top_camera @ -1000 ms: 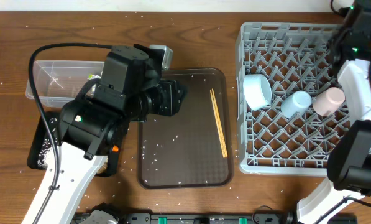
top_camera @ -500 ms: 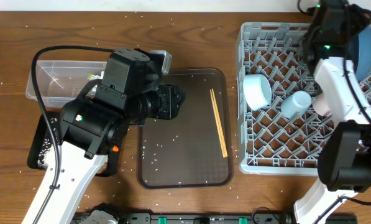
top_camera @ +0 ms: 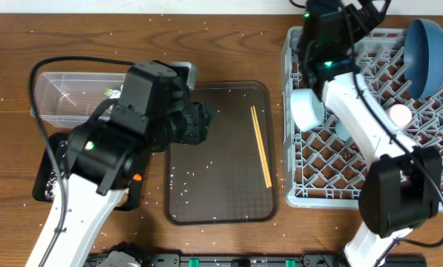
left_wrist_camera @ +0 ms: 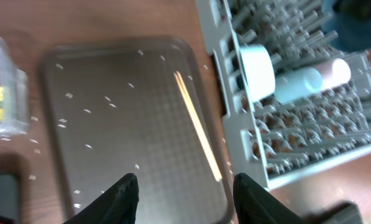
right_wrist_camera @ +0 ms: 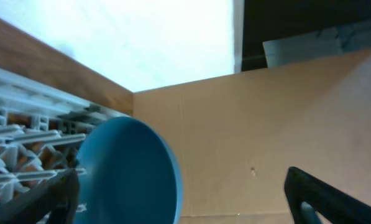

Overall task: Sort waste into correct bins and load items into the dishwasher rack
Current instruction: 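Move right gripper to the wooden chopstick on the brown tray and grasp it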

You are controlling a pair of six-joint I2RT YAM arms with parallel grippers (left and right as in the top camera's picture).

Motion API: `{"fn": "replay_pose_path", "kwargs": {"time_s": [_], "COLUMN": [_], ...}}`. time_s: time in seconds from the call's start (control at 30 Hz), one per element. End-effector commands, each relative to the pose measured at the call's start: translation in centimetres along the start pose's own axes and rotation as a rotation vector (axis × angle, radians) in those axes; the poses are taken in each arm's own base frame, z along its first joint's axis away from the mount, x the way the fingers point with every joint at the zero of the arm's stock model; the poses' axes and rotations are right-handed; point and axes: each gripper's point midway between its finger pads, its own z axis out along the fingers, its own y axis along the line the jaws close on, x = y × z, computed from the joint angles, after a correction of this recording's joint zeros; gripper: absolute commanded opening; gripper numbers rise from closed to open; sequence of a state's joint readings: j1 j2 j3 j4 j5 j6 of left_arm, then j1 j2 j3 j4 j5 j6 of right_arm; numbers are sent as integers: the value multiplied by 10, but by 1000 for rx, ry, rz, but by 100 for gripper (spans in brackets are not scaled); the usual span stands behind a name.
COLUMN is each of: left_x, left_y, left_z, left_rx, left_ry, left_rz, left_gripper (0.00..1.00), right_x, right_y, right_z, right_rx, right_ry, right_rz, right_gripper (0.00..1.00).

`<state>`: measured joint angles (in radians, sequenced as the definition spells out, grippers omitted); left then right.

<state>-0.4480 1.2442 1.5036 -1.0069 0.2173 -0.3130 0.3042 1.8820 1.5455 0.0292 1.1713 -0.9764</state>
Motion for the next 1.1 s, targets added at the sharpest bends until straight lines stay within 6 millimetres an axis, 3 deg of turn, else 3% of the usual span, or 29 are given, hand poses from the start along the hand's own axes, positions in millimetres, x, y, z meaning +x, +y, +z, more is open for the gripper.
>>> {"fn": "replay_pose_path", "kwargs": {"time_s": [0.0,0.13,0.27,0.4,0.53,0.6,0.73,0.8,1.07], "left_x": [-17,-21,-19,-11,1,8,22,28,45], "left_y": [10,18,18,22,48,56,64,66,73], "left_z": [-36,-59,-80,-95,-105,-106,-105,-104,-104], "left_rx": [-80,-125,-117,-133,-266,-312,-345,-354,-382], "left_ry": [-143,-222,-276,-292,-285,-263,-202,-177,-104], "left_rz": [21,20,22,20,8,6,8,9,11], "left_gripper": [50,50,51,51,51,57,74,98,98], "right_x": [-9,-35,-45,-24,1,13,35,45,80], "right_y": [-36,-4,62,131,159,164,174,183,234], "right_z": [-53,-109,-163,-230,-278,-285,-283,-284,-283], "right_rx": [11,-189,-530,-1031,-1372,-1415,-1388,-1384,-1335], "right_ry": [-53,-221,-336,-263,-54,66,246,316,488], "right_rz": [249,229,190,245,341,390,428,425,342], "right_gripper": [99,99,99,95,73,60,55,55,50]}}
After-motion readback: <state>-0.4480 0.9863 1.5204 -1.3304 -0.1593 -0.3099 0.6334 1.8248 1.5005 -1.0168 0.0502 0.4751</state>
